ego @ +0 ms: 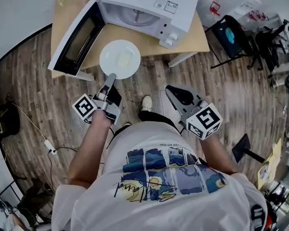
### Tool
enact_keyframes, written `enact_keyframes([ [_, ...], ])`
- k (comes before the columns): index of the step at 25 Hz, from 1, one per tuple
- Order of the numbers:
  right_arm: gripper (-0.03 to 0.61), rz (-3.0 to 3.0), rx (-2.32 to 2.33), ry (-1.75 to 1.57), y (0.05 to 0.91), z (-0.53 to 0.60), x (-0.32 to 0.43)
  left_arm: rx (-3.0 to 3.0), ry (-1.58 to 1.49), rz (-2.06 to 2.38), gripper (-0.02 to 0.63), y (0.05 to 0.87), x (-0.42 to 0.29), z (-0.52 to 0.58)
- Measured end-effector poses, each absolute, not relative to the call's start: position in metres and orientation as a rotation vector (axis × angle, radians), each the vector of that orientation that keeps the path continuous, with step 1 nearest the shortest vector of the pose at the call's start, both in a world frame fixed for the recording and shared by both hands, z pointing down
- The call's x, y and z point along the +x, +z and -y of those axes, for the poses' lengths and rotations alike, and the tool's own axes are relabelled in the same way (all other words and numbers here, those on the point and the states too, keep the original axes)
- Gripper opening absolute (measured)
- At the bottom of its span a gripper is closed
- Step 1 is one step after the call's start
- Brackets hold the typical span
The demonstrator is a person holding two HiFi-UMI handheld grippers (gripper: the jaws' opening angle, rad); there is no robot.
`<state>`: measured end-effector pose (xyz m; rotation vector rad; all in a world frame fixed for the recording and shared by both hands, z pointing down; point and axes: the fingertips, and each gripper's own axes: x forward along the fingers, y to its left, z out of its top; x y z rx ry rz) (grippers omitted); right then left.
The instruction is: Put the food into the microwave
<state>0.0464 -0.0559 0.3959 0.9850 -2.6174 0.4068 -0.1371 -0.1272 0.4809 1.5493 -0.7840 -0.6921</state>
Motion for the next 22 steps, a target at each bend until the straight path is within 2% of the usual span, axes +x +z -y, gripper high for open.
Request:
enact_keyframes([
  [13,0.012,2.634,0.881,0.416,0.409,0.143,0.095,1.528,-0.731,0.920,0.018,0.524,-0.105,0.265],
  [22,0.012,2.541,1.031,0.445,0.406,0.183,0.115,1.475,-0.733,0.929,0.018,0.560,-0.101,0.361],
])
